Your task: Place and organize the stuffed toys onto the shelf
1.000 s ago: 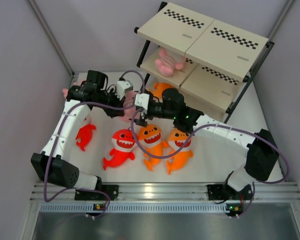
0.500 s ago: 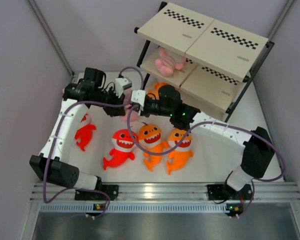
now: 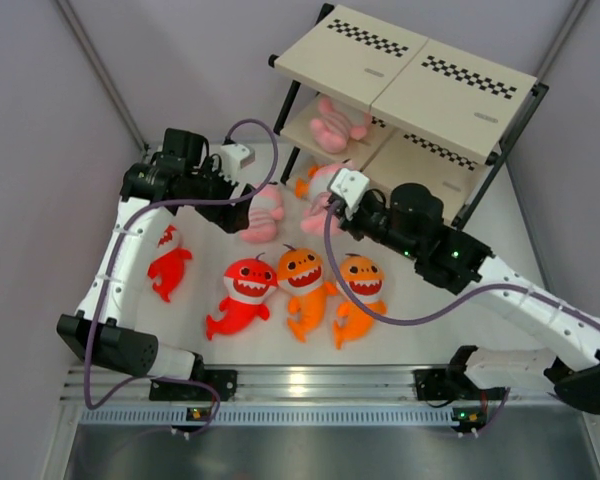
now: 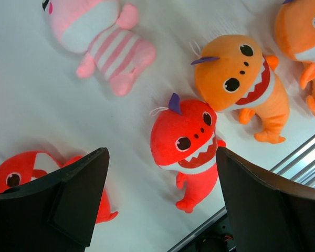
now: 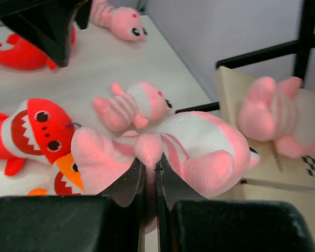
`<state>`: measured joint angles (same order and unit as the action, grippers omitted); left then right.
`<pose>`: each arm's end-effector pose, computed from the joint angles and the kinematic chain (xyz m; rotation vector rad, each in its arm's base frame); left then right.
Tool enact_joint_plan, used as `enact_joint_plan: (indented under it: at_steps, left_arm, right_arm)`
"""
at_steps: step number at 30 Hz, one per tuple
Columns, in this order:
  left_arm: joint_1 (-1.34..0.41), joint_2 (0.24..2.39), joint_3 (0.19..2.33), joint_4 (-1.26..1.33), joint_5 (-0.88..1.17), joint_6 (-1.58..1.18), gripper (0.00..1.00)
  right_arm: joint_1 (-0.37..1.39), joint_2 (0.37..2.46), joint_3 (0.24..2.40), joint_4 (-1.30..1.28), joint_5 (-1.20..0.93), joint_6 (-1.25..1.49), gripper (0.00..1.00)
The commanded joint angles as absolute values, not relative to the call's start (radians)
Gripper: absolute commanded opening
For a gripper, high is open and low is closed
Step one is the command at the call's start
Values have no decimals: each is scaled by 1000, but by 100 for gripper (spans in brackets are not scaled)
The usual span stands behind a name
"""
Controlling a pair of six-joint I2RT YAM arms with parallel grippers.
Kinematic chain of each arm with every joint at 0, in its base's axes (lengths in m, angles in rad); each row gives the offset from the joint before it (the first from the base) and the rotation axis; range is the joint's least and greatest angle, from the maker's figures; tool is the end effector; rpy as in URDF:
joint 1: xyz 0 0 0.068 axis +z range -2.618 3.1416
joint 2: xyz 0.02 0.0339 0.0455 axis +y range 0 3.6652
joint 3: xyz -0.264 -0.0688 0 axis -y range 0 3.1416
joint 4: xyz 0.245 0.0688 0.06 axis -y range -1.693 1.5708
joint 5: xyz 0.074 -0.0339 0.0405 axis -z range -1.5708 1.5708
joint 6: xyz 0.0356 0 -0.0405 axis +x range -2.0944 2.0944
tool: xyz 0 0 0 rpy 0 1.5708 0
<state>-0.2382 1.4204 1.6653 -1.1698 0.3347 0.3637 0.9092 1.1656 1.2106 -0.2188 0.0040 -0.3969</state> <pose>0.2580 -0.0747 0.4062 0.8603 2.3035 -0.3624 0.1635 0.2097 0.4081 -1.0665 1.3990 0.3709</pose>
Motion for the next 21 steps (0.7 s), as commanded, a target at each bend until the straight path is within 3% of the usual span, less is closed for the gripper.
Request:
enact_joint_plan:
  at_steps: [1, 11, 21]
  left_arm:
    - [-241, 1420, 1651, -1124, 288, 344, 89]
    - [-241, 1396, 1620, -1126, 291, 365, 89]
    - [-241, 1394, 1606, -1124, 293, 374, 89]
  right_arm:
    - [867, 1095, 1220, -241, 201, -371, 0]
    - [557, 1124, 1002, 227, 89, -354, 0]
    - [393, 1161, 873, 437, -70, -212, 0]
